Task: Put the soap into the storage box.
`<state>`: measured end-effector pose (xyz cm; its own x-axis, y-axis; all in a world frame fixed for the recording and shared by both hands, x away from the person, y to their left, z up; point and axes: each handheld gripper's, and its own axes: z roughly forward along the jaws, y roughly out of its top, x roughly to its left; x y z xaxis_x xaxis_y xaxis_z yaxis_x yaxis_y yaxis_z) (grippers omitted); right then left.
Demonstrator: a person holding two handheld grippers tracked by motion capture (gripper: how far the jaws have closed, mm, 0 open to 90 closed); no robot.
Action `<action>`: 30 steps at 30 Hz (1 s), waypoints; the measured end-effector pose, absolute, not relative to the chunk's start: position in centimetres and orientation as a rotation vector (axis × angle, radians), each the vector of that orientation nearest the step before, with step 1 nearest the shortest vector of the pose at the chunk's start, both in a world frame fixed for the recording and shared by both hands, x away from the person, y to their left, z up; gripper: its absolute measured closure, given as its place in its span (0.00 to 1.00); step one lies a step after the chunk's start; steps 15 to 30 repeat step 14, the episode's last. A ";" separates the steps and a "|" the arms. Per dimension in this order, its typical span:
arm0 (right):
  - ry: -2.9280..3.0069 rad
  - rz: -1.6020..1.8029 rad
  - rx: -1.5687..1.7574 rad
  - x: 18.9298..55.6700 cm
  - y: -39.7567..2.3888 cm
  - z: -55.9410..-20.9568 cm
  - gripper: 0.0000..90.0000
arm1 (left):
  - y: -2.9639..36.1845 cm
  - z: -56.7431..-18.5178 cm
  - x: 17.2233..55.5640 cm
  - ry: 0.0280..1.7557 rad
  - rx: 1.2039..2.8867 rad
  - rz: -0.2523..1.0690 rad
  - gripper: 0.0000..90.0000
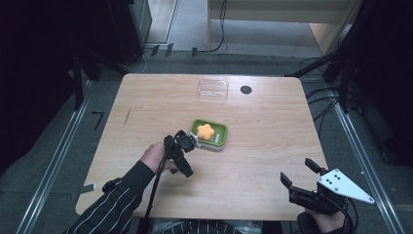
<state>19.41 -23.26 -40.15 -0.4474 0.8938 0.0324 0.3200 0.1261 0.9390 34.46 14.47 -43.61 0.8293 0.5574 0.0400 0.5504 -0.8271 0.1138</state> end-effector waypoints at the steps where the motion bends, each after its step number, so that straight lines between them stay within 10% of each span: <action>1: 1.846 1.320 1.168 19.4 -23.2 -40.2 0.15 | 14.6 -43.8 34.3 0.884 2.914 0.105 0.01; 30: 1.845 1.325 1.174 19.5 -23.3 -40.2 0.15 | 15.5 -44.7 33.6 0.909 2.919 0.080 0.01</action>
